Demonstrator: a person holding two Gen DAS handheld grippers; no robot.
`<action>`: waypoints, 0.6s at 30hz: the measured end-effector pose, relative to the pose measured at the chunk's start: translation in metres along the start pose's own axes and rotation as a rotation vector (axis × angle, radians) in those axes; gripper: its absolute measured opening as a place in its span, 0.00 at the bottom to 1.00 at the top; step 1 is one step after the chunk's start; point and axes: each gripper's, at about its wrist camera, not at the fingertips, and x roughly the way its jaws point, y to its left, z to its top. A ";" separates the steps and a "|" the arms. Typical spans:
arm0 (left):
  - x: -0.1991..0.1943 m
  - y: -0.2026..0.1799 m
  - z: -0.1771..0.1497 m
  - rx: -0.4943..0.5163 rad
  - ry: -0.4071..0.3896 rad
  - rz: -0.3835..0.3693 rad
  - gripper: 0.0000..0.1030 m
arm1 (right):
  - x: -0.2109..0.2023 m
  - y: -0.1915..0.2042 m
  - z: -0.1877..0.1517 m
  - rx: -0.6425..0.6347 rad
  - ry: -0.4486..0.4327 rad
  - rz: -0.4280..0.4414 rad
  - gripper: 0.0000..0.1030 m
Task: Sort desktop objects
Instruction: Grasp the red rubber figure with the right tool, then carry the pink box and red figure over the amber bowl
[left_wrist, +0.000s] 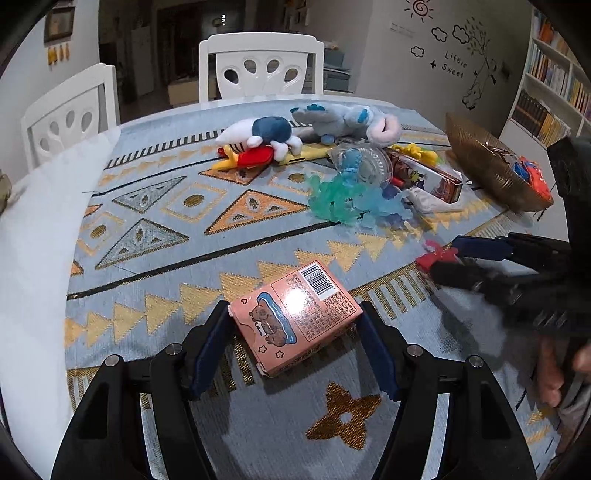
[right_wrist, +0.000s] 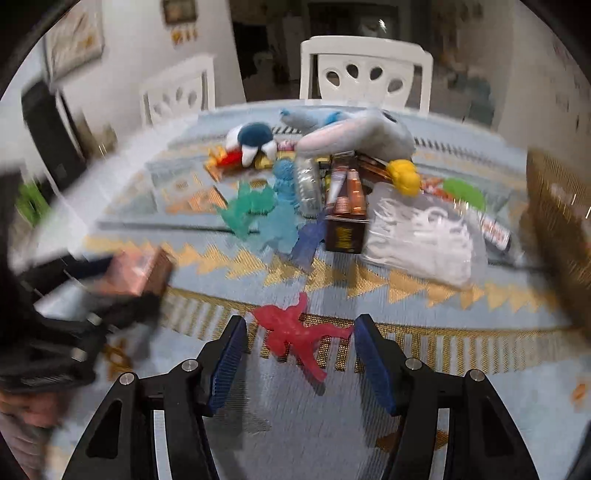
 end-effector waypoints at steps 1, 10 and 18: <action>0.000 0.001 0.000 -0.003 0.000 0.000 0.64 | 0.000 0.004 0.000 -0.013 -0.012 -0.016 0.56; -0.005 0.005 0.001 -0.021 -0.024 -0.001 0.64 | -0.023 -0.012 -0.011 0.089 -0.058 0.024 0.49; -0.030 -0.022 0.011 0.014 -0.058 -0.021 0.64 | -0.100 -0.070 -0.025 0.236 -0.185 0.030 0.49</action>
